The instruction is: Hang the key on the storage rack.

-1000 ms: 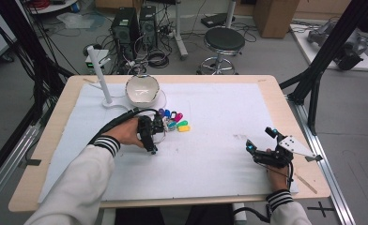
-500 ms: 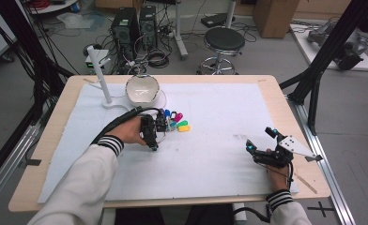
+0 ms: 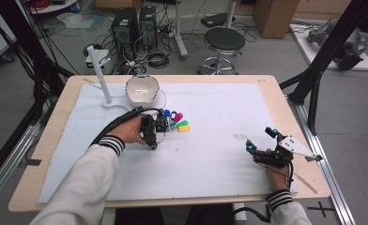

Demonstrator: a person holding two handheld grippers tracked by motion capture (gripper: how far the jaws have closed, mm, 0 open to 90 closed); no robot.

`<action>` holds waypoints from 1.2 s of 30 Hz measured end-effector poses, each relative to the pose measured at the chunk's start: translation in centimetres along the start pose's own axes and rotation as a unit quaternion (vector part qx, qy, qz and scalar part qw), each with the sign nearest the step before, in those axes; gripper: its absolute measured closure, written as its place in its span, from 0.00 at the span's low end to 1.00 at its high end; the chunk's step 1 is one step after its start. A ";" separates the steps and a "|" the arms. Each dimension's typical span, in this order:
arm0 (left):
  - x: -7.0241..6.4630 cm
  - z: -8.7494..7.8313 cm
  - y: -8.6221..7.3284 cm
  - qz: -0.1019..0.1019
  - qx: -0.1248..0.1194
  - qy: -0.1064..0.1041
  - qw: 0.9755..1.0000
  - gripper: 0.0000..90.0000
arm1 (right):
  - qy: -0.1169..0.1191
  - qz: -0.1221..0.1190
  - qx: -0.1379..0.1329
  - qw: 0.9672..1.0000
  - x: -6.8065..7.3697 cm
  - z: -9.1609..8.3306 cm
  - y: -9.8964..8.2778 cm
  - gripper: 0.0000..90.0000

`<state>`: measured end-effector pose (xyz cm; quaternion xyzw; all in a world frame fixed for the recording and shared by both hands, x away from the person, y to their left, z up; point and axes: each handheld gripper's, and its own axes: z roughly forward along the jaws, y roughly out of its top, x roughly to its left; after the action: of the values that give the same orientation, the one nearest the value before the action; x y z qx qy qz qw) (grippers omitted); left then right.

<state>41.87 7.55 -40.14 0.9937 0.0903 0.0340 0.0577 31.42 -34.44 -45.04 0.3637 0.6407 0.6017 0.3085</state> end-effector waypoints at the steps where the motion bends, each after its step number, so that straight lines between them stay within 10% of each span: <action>1: 0.0 0.0 0.0 -0.001 -0.001 -0.002 1.000 0.76 | 0.001 0.002 0.000 1.000 0.0 0.0 0.0 0.02; 36: -0.5 0.0 0.0 0.025 0.006 0.005 1.000 0.96 | 0.000 0.000 0.001 1.000 0.0 0.0 0.0 0.02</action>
<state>41.37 7.48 -40.15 0.9957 0.0663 0.0395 0.0505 31.39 -34.42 -45.04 0.3642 0.6413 0.6009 0.3082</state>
